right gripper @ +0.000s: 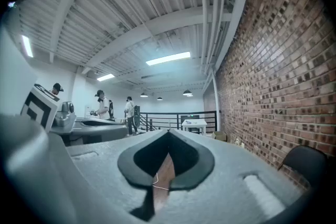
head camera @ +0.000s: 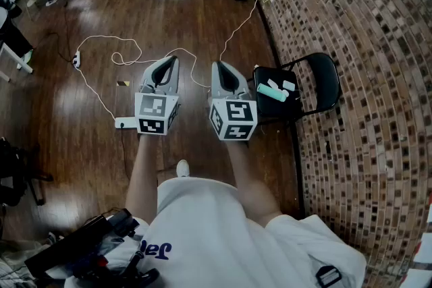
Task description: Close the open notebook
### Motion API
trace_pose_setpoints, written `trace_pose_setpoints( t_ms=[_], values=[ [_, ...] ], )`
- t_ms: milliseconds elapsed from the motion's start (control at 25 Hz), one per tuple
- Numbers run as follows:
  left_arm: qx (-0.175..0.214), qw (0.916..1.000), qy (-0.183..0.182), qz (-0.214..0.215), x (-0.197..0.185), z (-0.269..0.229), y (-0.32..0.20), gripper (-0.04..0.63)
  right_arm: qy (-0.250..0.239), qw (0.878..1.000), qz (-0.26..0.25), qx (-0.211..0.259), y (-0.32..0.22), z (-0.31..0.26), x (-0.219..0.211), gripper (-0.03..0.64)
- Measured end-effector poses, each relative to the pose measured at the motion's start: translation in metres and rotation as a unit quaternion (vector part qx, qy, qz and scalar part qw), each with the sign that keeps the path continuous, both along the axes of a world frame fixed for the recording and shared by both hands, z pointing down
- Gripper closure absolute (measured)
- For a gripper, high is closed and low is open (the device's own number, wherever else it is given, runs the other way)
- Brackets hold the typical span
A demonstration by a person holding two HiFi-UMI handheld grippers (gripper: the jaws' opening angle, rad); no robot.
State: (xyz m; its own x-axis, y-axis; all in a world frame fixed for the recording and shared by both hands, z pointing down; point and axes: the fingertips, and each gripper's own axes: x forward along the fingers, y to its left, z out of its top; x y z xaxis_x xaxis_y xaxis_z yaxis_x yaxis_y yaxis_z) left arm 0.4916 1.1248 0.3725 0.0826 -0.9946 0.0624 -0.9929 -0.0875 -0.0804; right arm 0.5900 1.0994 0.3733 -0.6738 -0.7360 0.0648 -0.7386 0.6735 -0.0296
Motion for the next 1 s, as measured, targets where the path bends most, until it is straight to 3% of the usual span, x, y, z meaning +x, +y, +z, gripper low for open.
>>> trace_pose_setpoints(
  t_ms=[240,440,720,1000],
  values=[
    [-0.022,0.9994,0.024,-0.010,-0.042,0.030,-0.052,0.591,0.026,1.000,0.004,0.002,-0.051,0.016,-0.029,0.630],
    [-0.005,0.9957,0.078,-0.049,-0.084,0.033,-0.090,0.590,0.017,0.999,-0.042,-0.023,-0.091,0.031,-0.070,0.630],
    [-0.001,0.9957,0.066,-0.065,-0.118,0.030,-0.200,0.590,-0.007,0.998,-0.063,-0.013,-0.202,0.030,-0.108,0.630],
    [0.008,0.9963,0.040,-0.076,-0.129,0.000,-0.326,0.591,-0.026,0.995,-0.088,0.027,-0.324,-0.015,-0.125,0.617]
  ],
)
